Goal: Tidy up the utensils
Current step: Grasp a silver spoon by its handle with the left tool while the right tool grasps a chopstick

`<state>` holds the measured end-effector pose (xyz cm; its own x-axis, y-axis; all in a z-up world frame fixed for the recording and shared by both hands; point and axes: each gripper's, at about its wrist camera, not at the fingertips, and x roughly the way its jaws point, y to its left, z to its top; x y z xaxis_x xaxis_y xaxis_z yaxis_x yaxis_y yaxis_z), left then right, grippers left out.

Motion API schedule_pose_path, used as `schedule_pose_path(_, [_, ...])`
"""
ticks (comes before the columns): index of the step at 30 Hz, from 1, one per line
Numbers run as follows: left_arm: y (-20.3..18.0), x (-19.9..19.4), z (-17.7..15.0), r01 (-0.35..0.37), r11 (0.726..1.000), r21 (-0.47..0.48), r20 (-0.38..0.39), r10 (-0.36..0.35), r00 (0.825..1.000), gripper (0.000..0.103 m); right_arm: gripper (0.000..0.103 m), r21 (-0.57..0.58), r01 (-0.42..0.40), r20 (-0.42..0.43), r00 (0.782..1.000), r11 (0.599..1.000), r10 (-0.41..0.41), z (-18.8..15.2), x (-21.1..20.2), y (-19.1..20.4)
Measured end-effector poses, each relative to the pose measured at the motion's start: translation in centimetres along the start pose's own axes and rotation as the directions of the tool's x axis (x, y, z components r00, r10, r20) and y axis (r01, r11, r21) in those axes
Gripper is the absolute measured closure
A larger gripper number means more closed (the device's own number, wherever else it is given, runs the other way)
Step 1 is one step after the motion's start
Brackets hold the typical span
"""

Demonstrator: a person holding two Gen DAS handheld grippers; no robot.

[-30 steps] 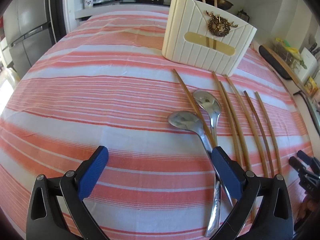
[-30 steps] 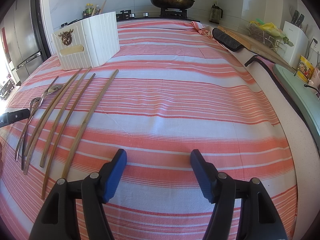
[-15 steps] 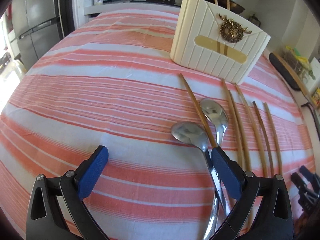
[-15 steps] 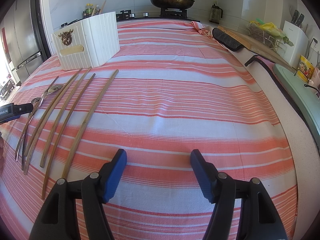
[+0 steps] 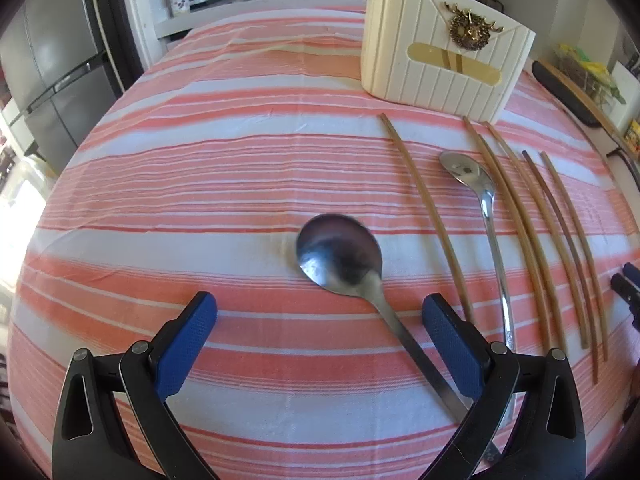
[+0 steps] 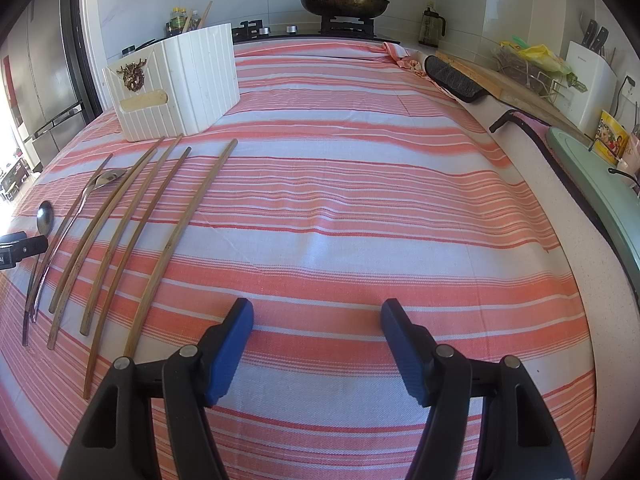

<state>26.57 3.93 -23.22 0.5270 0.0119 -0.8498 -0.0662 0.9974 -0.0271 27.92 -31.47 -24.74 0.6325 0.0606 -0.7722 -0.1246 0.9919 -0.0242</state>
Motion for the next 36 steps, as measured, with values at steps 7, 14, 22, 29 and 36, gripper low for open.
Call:
schedule_pose_path(7, [-0.6,-0.5,-1.0,-0.041,0.998,-0.046,0.002,0.041,0.999,0.001,0.035,0.0,0.0,0.0,1.0,1.0,0.0,0.0,0.0,0.0])
schedule_pose_path(14, [0.0,-1.8,-2.9,-0.034,0.999,0.029,-0.001,0.034,0.999,0.0,0.031,0.009,-0.024,-0.001,1.0,1.0,0.024,0.0,0.0,-0.1])
schedule_pose_path(22, [2.1,-2.2,-3.6,-0.026,1.0,0.011,0.004,0.026,1.0,0.0,0.03,-0.023,-0.145,-0.009,0.989,0.989,0.144,1.7,-2.0,3.8])
schedule_pose_path(29, [2.2,-2.3,-3.8,-0.018,0.999,0.031,0.008,0.018,1.0,0.0,0.065,-0.093,-0.172,-0.117,0.98,0.981,0.16,2.8,1.1,7.6])
schedule_pose_path(36, [3.7,-2.5,-3.6,-0.027,0.999,0.029,-0.027,0.027,0.999,0.0,0.097,-0.112,-0.115,-0.151,0.984,0.987,0.097,1.6,-0.2,5.9])
